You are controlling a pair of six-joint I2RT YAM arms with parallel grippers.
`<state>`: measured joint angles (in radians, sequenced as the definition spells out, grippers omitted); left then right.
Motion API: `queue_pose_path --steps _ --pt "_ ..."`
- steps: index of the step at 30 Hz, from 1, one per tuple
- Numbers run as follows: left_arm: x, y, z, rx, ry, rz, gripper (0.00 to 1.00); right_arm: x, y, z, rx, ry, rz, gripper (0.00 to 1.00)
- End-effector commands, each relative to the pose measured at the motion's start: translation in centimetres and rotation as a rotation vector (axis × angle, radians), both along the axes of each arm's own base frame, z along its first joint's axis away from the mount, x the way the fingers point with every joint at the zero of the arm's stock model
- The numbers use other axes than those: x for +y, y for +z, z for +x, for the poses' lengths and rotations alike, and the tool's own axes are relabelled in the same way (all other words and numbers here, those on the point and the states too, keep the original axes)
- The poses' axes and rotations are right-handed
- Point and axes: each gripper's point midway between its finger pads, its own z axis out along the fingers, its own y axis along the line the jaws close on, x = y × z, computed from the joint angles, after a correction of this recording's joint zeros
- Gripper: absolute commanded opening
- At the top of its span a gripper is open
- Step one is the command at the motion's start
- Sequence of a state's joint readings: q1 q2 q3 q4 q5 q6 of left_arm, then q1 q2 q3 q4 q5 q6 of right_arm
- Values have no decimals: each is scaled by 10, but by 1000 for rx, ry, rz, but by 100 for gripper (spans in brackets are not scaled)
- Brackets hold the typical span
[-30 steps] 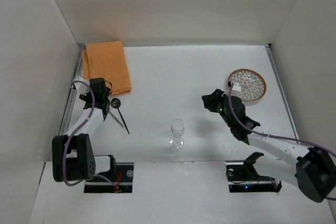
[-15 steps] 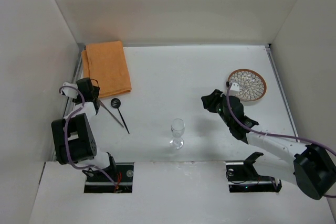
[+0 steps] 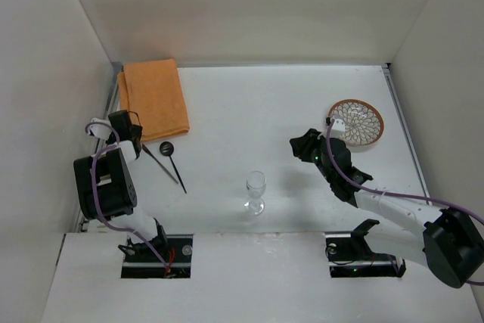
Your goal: Set the dinner table for one person
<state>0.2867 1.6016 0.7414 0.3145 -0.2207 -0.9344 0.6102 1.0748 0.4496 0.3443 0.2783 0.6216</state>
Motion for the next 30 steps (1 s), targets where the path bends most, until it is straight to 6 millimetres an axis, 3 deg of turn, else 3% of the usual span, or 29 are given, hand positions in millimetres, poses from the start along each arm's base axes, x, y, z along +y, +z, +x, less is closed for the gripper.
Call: queue_pose_path --steps 1,7,14,23,27,30 --pt "3 16 8 -53 6 2 32 7 28 7 -66 7 35 42" --pt "4 14 -3 -7 35 21 36 7 28 6 -69 7 37 42" --pt "4 27 -8 27 22 141 39 6 30 5 -72 7 39 42" --pt "-3 5 -2 67 10 70 39 5 34 3 -83 7 47 42" --pt "-5 3 4 53 7 35 36 5 31 4 -75 7 41 42" --pt "-4 6 10 50 -2 36 25 6 30 5 -72 7 39 42"
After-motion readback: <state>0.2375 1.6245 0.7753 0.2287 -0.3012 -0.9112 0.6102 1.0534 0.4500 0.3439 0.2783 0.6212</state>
